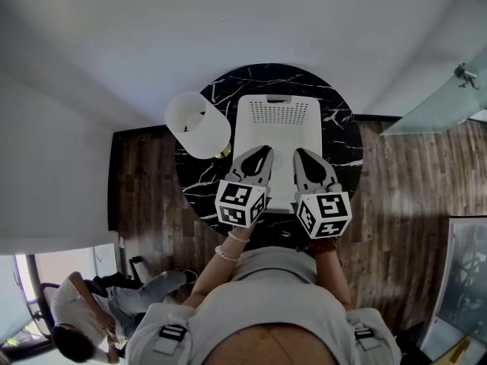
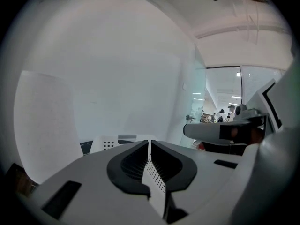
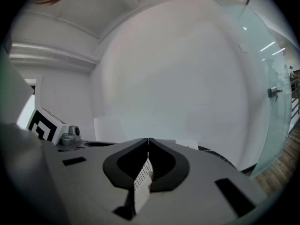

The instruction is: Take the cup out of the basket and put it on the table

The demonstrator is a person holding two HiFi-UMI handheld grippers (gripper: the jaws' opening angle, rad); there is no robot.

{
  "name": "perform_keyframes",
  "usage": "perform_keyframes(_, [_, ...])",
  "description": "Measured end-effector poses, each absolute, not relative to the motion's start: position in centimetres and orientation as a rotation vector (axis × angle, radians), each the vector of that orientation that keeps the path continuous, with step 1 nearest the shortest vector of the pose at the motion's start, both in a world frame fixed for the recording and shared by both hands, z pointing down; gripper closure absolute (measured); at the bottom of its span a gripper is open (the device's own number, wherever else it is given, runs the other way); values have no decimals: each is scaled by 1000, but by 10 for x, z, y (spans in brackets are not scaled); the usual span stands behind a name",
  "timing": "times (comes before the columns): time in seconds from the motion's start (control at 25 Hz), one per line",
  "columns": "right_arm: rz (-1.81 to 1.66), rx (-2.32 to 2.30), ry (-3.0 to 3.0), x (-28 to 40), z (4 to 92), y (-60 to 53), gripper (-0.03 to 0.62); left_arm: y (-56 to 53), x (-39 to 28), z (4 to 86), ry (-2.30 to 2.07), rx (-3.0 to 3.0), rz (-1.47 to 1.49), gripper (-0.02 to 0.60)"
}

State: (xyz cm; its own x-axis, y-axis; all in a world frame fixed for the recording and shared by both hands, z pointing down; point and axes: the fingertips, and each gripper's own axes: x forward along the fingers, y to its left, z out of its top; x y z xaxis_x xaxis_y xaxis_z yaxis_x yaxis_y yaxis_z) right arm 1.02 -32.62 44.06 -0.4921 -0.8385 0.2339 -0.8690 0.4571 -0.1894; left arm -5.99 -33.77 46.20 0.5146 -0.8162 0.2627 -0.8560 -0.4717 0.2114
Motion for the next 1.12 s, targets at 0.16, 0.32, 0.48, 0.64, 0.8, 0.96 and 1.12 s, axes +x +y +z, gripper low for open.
perform_keyframes(0.16, [455,1543,-2572,16,445,-333,582,-352,-59,477,-1389,2429,255,574])
perform_keyframes(0.32, [474,1561,-2567,20,447,-338,582,-364,-57,496,-1361,2404,360,574])
perform_keyframes(0.48, [494,1564,-2561,23,450,-343,582,-374,-54,514,-1340,2369,404,574])
perform_keyframes(0.64, [514,1566,-2557,26,453,-347,582,-381,-51,534,-1326,2318,434,572])
perform_keyframes(0.8, [532,1569,-2557,29,456,-352,582,-386,-52,557,-1323,2266,489,569])
perform_keyframes(0.96, [553,1572,-2559,33,458,-355,582,-385,-53,571,-1306,2240,529,553])
perform_keyframes(1.12, [574,1566,-2568,32,461,-358,582,-385,-51,582,-1289,2226,572,536])
